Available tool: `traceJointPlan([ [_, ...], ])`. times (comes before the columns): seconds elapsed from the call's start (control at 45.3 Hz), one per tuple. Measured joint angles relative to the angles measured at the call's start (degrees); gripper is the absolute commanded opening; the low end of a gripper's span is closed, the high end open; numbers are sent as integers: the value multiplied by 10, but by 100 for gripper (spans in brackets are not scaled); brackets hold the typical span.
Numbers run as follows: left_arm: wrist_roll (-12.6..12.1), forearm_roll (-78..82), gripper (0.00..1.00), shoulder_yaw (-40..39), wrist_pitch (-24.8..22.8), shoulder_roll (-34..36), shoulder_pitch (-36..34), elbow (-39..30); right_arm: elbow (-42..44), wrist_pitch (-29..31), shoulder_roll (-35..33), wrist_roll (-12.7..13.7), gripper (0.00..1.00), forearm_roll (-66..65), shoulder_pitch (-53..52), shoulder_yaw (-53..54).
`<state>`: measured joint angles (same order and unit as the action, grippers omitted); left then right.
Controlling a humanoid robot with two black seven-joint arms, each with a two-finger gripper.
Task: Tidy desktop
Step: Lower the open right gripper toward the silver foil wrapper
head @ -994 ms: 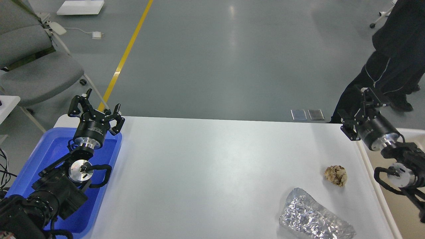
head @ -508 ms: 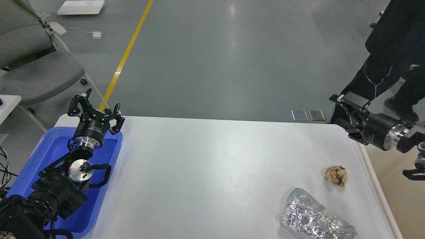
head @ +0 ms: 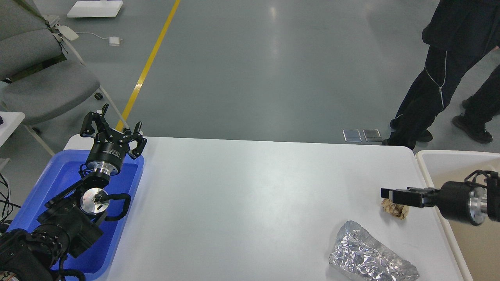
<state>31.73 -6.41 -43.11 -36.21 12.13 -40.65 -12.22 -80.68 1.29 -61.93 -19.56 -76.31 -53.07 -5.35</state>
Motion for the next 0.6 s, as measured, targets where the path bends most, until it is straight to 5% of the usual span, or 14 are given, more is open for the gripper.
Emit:
traceJointPlan([
  [0.331, 0, 0, 100, 0, 0, 0, 0, 0, 30, -148, 24, -2, 100, -200, 90, -19],
  [0.596, 0, 0, 100, 0, -1, 0, 0, 0, 82, -197, 74, -2, 100, -247, 125, -22],
])
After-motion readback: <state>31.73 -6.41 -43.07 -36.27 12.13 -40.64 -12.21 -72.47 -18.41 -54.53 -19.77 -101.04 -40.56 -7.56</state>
